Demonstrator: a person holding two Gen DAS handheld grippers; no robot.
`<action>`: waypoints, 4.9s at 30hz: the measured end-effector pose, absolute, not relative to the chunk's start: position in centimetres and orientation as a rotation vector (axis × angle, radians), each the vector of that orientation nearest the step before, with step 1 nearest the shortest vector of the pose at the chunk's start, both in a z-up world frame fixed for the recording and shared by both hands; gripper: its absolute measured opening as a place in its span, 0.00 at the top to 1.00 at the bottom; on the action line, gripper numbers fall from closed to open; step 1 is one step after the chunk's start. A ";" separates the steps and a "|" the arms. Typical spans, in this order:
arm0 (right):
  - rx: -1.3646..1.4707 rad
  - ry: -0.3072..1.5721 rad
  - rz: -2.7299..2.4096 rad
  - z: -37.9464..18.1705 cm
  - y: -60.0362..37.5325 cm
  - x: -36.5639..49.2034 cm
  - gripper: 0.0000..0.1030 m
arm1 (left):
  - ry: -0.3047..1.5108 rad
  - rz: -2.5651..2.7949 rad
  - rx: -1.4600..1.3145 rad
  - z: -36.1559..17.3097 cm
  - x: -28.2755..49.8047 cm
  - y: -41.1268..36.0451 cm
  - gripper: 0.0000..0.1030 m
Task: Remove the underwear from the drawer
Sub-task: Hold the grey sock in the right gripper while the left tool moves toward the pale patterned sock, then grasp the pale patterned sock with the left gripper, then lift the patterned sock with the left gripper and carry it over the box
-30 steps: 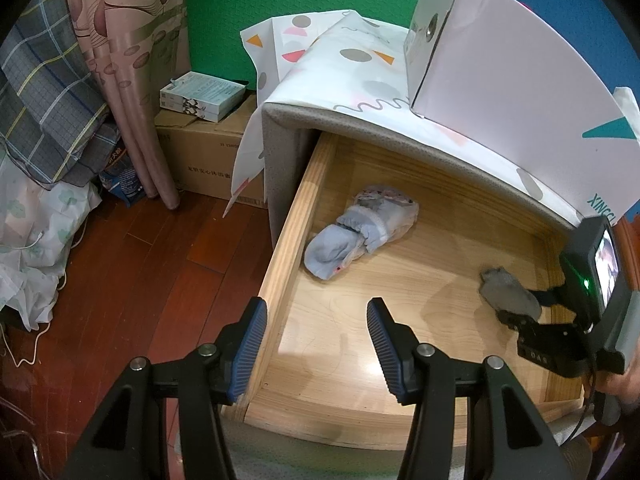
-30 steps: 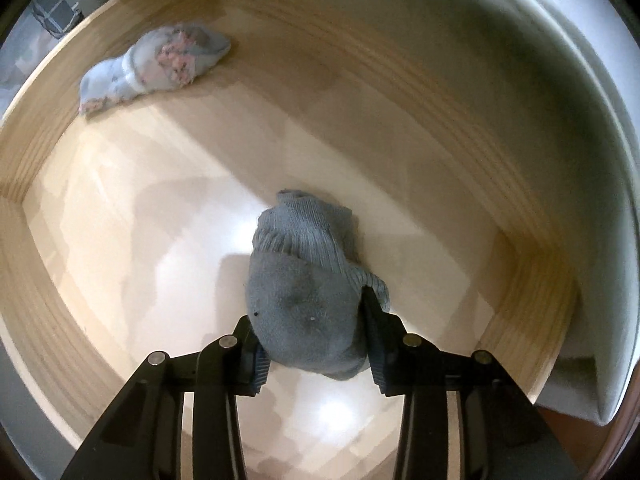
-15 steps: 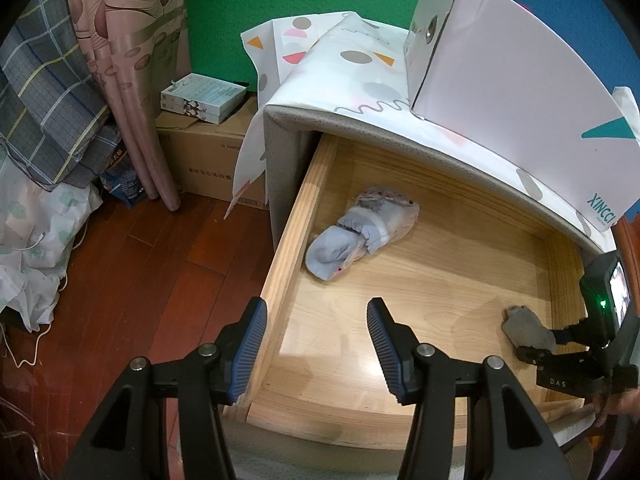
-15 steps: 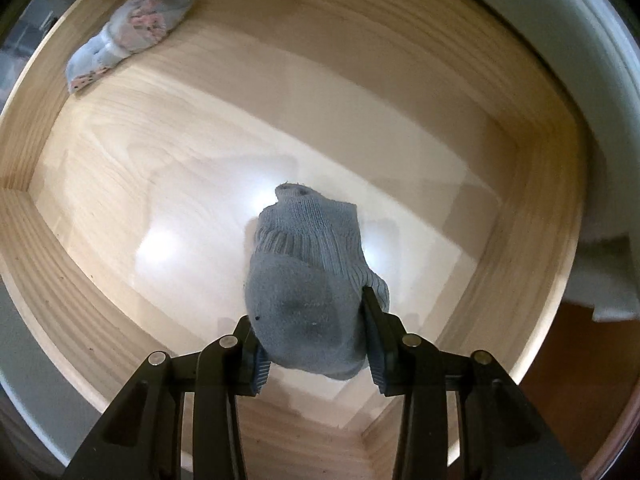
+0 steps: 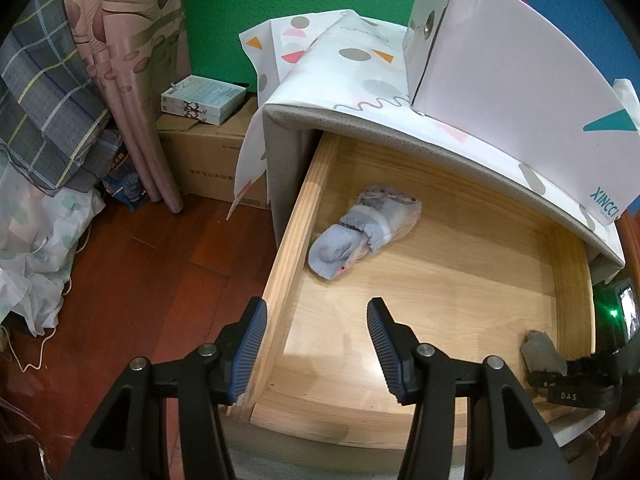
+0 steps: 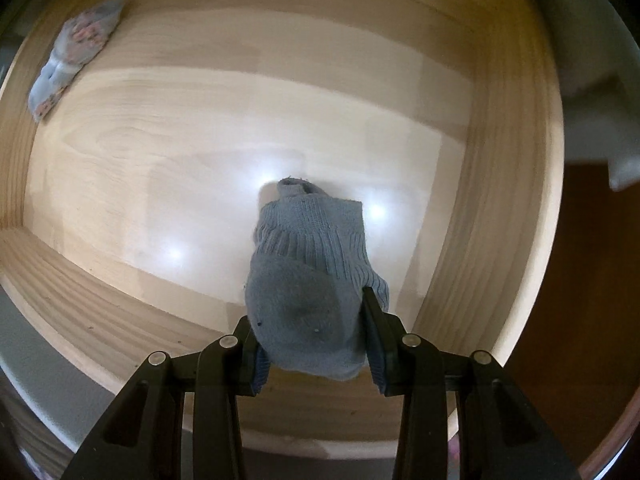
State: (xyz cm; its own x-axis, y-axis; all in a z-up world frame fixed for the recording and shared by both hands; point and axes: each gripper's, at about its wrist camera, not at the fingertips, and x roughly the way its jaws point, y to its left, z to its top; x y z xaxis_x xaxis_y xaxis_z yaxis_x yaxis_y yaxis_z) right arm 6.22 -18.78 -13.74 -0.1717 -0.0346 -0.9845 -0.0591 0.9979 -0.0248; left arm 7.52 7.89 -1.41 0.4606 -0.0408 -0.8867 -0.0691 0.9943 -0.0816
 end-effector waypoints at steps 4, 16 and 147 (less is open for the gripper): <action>-0.029 1.761 -0.016 -13.8 -19.2 5.2 0.65 | 1.095 0.022 -0.105 -1.5 7.6 7.9 0.48; 0.171 1.704 -0.200 -12.5 -23.2 1.6 0.65 | 1.100 0.018 -0.112 -1.9 7.7 8.1 0.48; 0.374 1.654 -0.320 -13.2 -25.7 3.0 0.64 | 1.032 -0.465 1.047 -13.2 13.5 -6.7 0.85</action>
State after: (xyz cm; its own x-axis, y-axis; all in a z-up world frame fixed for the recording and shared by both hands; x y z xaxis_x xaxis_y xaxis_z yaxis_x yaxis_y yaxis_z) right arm 3.01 -25.66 -13.19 -0.1003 0.0565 -0.9934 0.4233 0.9059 0.0088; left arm 13.48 -6.75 -13.16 0.4764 0.1395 -0.8681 0.7430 0.4640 0.4824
